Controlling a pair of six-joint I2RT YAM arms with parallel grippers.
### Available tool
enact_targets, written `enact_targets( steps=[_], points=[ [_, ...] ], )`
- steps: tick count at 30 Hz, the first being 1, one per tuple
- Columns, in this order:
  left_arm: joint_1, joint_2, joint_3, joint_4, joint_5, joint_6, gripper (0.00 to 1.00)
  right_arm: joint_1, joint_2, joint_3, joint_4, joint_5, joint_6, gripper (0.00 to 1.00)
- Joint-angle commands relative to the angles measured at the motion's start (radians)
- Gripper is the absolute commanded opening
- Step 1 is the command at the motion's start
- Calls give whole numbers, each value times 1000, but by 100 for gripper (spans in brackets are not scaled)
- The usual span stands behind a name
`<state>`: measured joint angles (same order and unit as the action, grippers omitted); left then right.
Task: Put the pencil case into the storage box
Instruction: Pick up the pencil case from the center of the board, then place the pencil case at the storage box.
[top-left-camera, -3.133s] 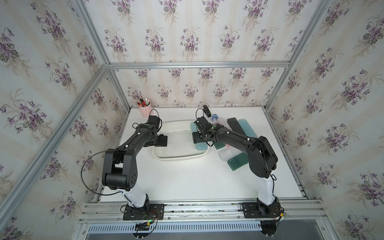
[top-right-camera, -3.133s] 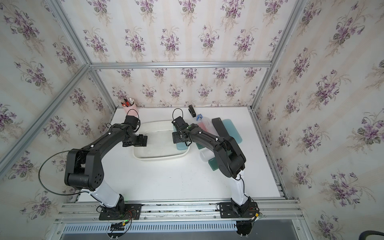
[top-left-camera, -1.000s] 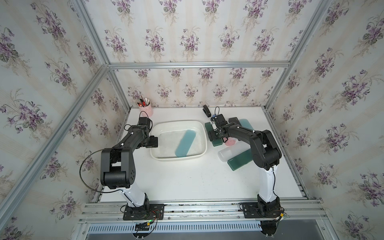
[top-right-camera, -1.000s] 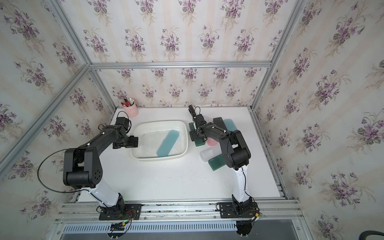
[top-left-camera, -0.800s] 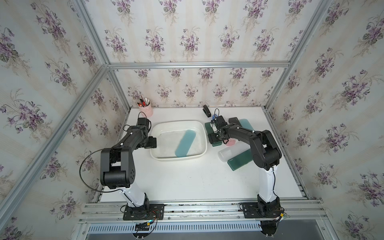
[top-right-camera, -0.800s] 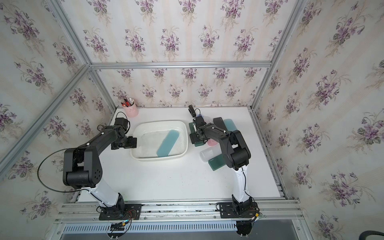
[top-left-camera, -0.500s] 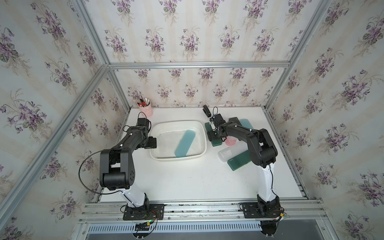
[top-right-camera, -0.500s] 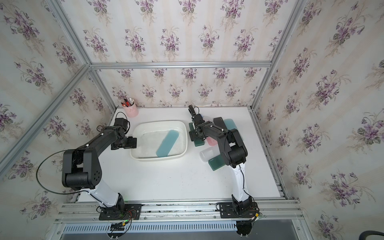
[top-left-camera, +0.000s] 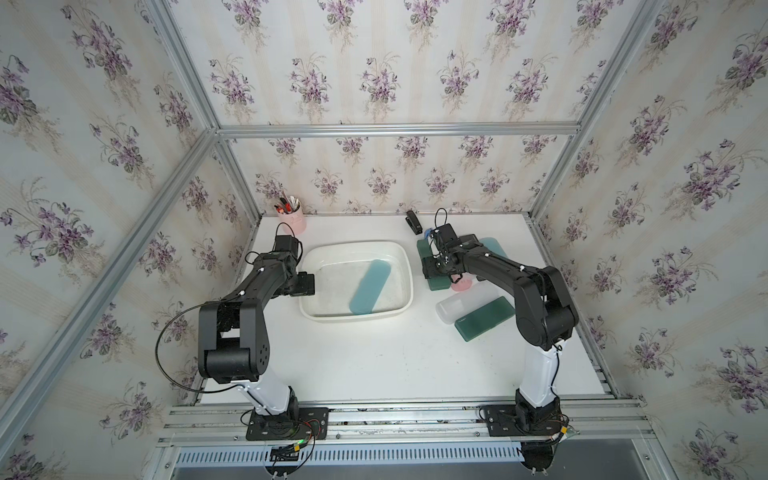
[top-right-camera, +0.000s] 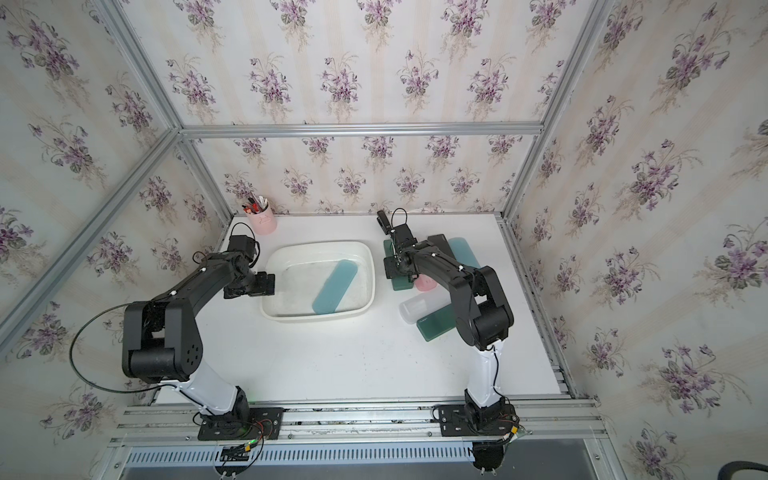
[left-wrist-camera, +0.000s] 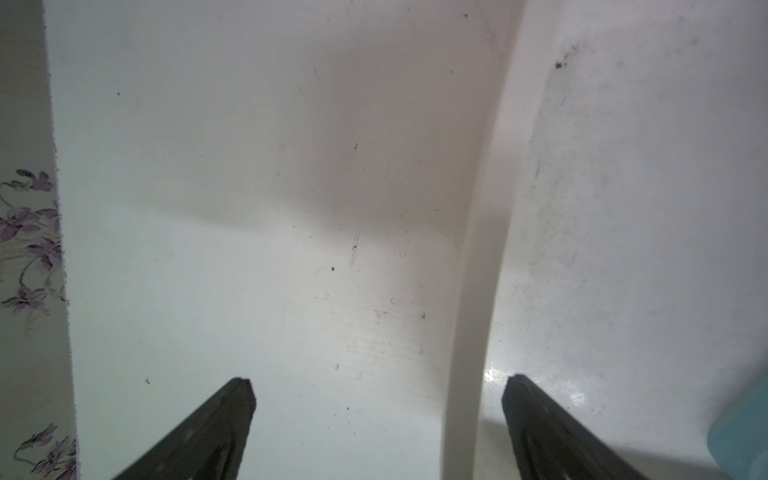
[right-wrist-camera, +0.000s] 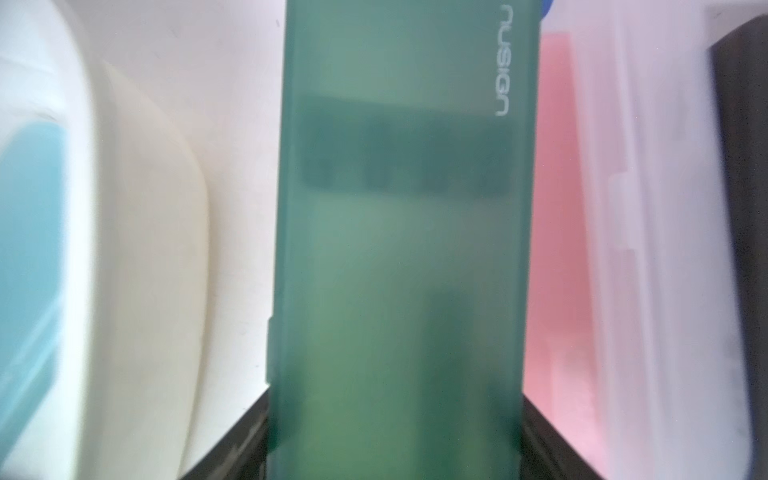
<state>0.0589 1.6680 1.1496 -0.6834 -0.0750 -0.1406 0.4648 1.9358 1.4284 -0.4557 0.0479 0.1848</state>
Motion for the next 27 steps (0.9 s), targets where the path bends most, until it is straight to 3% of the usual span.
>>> enact_targets(
  steps=[1,6,13,17,27],
  points=[
    [1,-7,-7,30,28,-10,98,18,-70,-4,-20,-19,79,62],
    [1,-1,-21,52,50,-13,98,139,-116,62,-54,-2,140,62],
    [0,-3,-33,70,75,-19,98,265,57,296,-94,14,212,62],
    [-1,-7,-37,73,76,-19,98,287,165,398,-96,12,240,61],
    [-4,-5,-39,79,77,-22,98,336,278,452,-31,-33,282,61]
  ],
)
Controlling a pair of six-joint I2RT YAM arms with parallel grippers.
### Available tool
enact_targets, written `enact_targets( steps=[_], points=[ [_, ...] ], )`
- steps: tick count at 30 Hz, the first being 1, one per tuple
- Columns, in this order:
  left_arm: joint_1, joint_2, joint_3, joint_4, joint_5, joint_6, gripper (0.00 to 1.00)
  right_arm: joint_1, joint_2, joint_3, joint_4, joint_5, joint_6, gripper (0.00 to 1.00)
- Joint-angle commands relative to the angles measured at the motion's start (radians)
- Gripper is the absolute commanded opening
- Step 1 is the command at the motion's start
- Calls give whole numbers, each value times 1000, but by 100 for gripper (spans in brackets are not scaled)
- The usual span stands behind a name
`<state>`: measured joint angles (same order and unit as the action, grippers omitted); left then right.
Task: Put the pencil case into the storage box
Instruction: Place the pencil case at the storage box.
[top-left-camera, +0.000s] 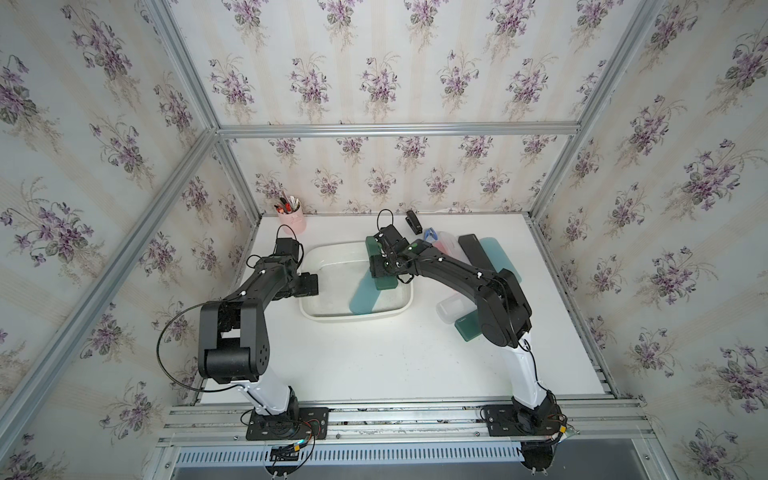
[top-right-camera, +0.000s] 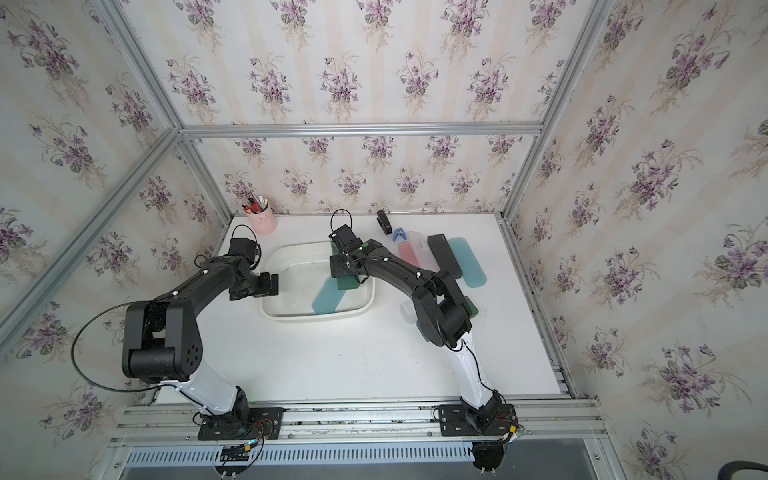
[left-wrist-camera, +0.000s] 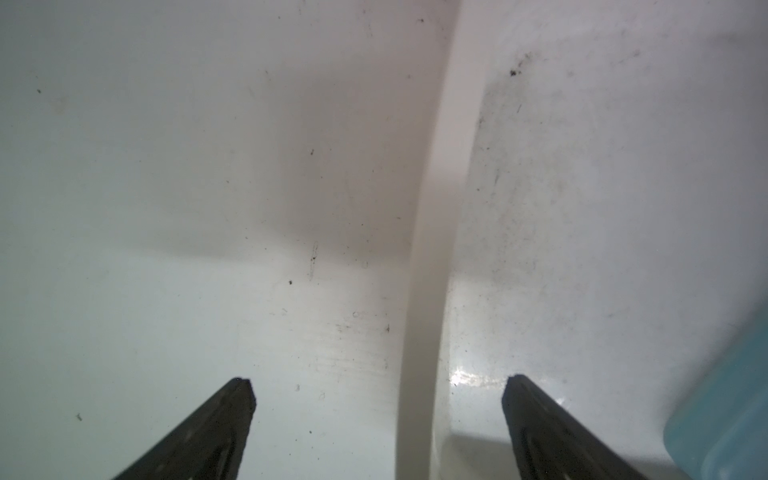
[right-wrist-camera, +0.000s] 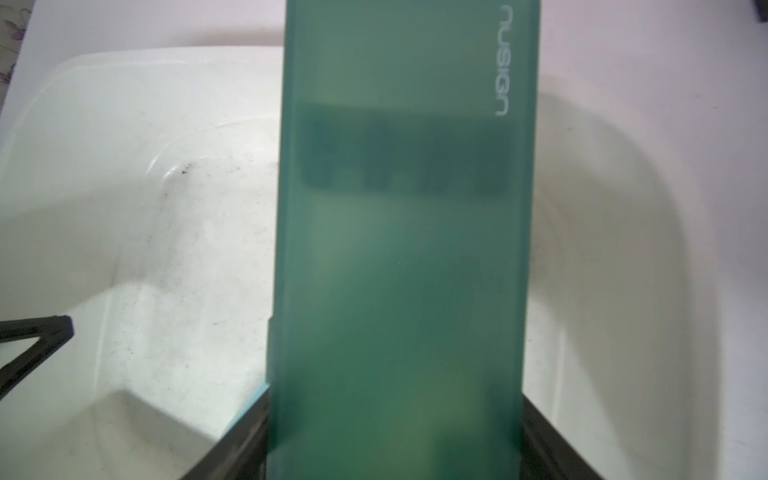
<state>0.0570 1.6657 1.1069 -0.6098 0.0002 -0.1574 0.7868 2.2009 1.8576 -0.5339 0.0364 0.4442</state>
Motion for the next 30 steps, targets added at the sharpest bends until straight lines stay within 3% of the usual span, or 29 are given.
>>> enact_targets(
  steps=[1,15,30],
  points=[
    [-3,0,5,6,1,-5,98,23,28,39,53,-28,30,61],
    [-19,11,4,7,1,-5,99,75,207,202,160,-142,144,61],
    [-23,13,-1,9,0,2,98,88,293,219,153,-171,182,64]
  ],
)
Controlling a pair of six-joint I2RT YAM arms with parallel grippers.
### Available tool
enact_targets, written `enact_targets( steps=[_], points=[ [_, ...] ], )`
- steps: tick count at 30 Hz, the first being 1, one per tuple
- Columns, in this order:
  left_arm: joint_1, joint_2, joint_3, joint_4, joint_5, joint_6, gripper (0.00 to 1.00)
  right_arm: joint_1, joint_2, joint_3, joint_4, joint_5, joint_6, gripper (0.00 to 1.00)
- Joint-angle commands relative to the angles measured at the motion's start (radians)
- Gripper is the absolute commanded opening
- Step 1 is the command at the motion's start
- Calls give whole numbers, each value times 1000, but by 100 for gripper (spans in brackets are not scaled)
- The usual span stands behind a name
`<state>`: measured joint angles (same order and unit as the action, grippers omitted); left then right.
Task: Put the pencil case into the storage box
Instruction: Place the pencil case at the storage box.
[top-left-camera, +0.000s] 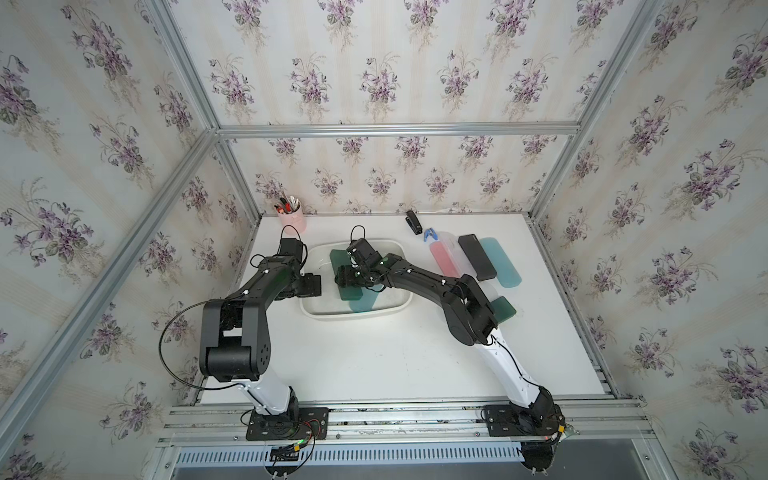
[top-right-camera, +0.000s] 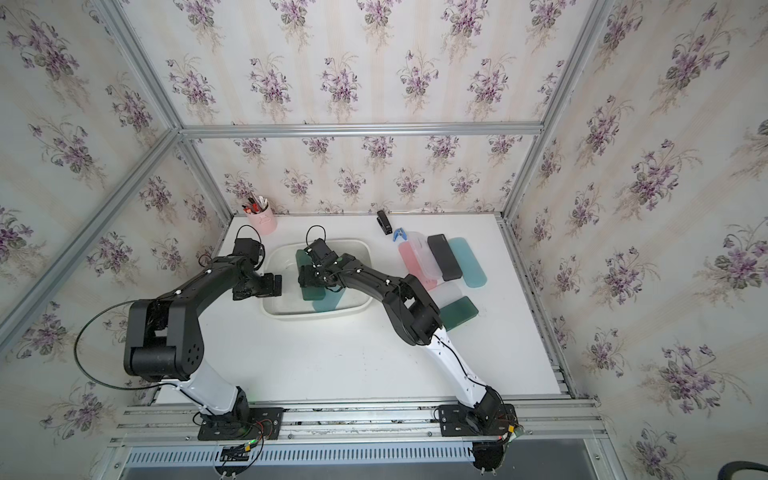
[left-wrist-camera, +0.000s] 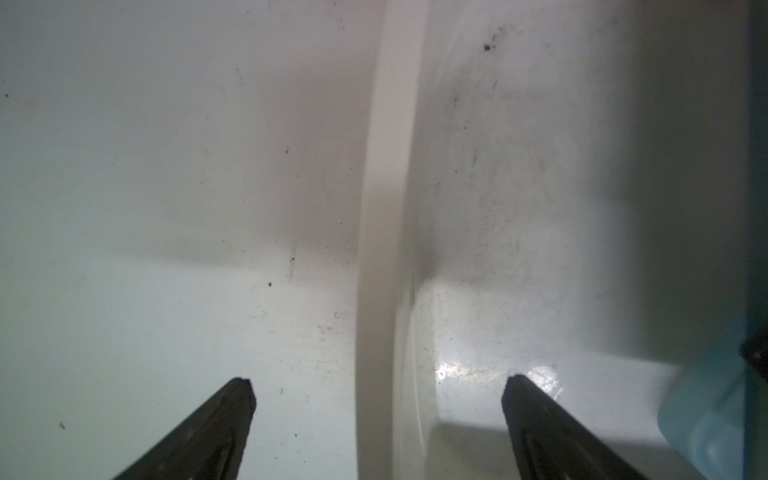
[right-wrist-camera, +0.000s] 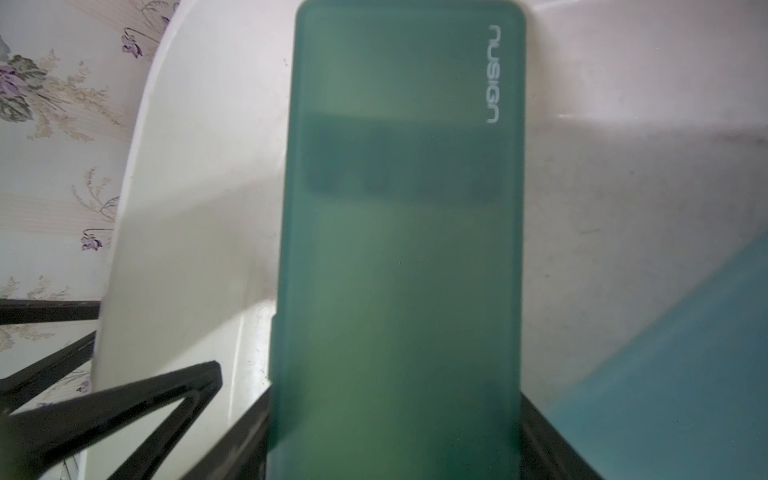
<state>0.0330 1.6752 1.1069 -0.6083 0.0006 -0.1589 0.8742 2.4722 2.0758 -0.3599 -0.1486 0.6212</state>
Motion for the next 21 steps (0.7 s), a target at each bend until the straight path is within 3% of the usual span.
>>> enact_targets(
  steps=[1,4,7,10,15,21],
  points=[
    [0,4,-1,7,-1,3,98,-1,23,0,-32,22,2,64],
    [1,4,-3,10,2,3,98,-4,18,-7,-68,50,-10,70],
    [-1,8,-4,13,4,5,98,-7,-3,-36,-64,46,-16,88],
    [-2,16,-4,14,9,7,98,-6,-22,-62,-39,11,-27,97],
    [-5,16,-2,15,6,9,98,-4,-73,-102,-12,-1,-43,100],
    [-10,3,2,14,6,14,98,-15,-113,-119,-87,80,-82,100]
  ],
)
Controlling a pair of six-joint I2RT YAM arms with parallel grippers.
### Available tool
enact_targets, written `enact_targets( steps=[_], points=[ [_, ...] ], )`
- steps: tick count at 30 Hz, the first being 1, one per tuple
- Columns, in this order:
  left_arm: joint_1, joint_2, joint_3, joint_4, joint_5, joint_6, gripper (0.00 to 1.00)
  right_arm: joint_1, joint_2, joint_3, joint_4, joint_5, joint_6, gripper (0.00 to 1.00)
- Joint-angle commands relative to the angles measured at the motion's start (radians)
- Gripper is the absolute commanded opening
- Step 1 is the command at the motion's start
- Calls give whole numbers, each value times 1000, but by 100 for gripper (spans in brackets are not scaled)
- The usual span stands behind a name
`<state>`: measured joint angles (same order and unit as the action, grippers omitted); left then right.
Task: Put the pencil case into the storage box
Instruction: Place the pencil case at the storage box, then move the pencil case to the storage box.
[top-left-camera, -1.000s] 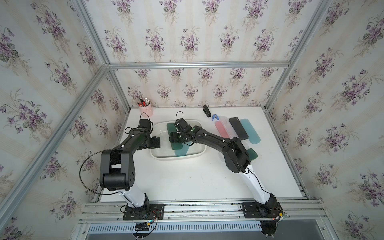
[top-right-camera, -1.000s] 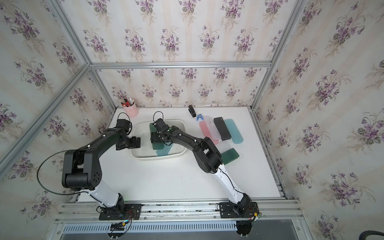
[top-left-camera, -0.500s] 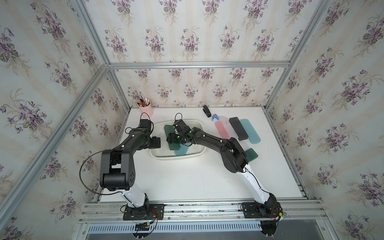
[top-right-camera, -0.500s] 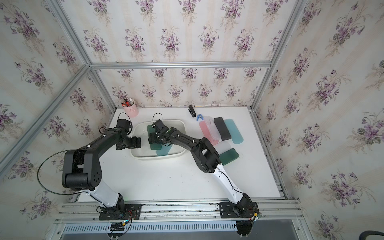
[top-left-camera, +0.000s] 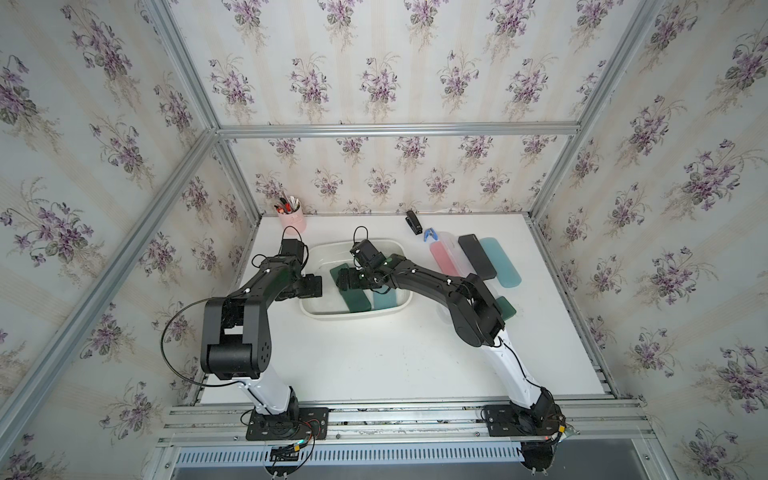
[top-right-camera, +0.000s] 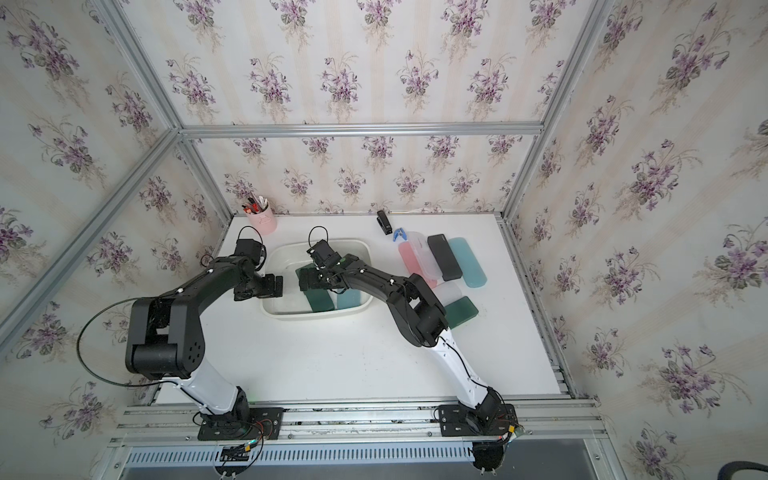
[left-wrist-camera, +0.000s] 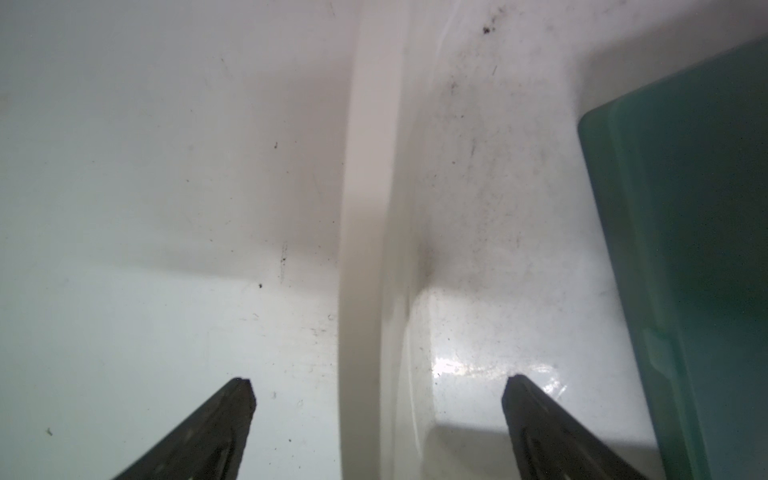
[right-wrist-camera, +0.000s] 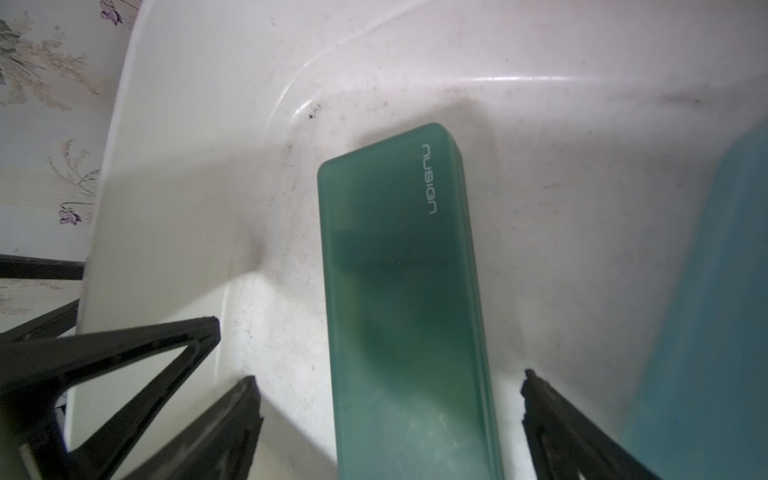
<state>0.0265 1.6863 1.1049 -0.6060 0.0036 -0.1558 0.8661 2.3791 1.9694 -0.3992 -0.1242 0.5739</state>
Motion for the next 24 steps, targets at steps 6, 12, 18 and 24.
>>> enact_targets(
  steps=[6,12,18,24],
  points=[
    [-18,-44,4,3,-11,-2,99,-6,-109,-95,48,16,-119,98],
    [1,-142,8,-33,-58,-109,99,-3,-57,20,28,-62,-262,95],
    [53,-172,69,-147,-172,-240,99,13,30,131,2,-163,-345,95],
    [112,-229,38,-181,-234,-362,99,32,93,169,17,-210,-352,95]
  ],
)
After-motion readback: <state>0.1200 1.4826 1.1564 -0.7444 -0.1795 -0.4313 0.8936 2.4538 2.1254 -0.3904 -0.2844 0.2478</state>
